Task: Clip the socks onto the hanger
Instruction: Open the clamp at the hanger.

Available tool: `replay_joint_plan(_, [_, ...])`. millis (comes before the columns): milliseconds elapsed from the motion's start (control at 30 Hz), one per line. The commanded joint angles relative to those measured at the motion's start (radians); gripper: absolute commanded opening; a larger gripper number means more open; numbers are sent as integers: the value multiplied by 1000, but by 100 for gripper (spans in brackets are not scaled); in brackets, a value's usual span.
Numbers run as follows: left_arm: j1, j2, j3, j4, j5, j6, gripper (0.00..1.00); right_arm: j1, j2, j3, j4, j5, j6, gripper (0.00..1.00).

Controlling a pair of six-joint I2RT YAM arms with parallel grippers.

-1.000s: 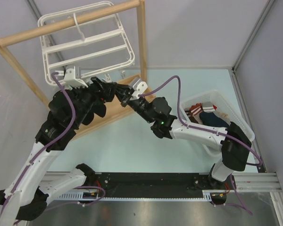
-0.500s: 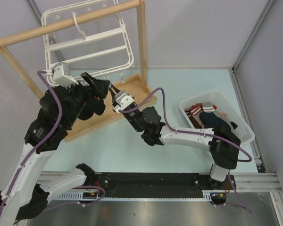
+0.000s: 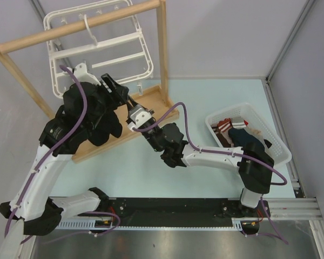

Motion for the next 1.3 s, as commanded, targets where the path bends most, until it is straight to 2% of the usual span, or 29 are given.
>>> replay_joint_plan(0, [-3, 1, 68, -33, -69, 21, 66, 18, 15, 32, 31, 19, -15, 0])
replay_joint_plan(233, [-3, 41, 111, -36, -39, 24, 54, 27, 44, 61, 13, 38, -22, 0])
replay_joint_plan(867, [-6, 32, 118, -157, -69, -3, 50, 48, 93, 90, 25, 74, -105, 0])
replay_joint_plan(1033, [-6, 36, 118, -160, -33, -14, 45, 48, 99, 92, 36, 88, -113, 0])
replay_joint_plan(1267, [-6, 15, 83, -153, -65, -22, 40, 50, 105, 92, 41, 87, -119, 0])
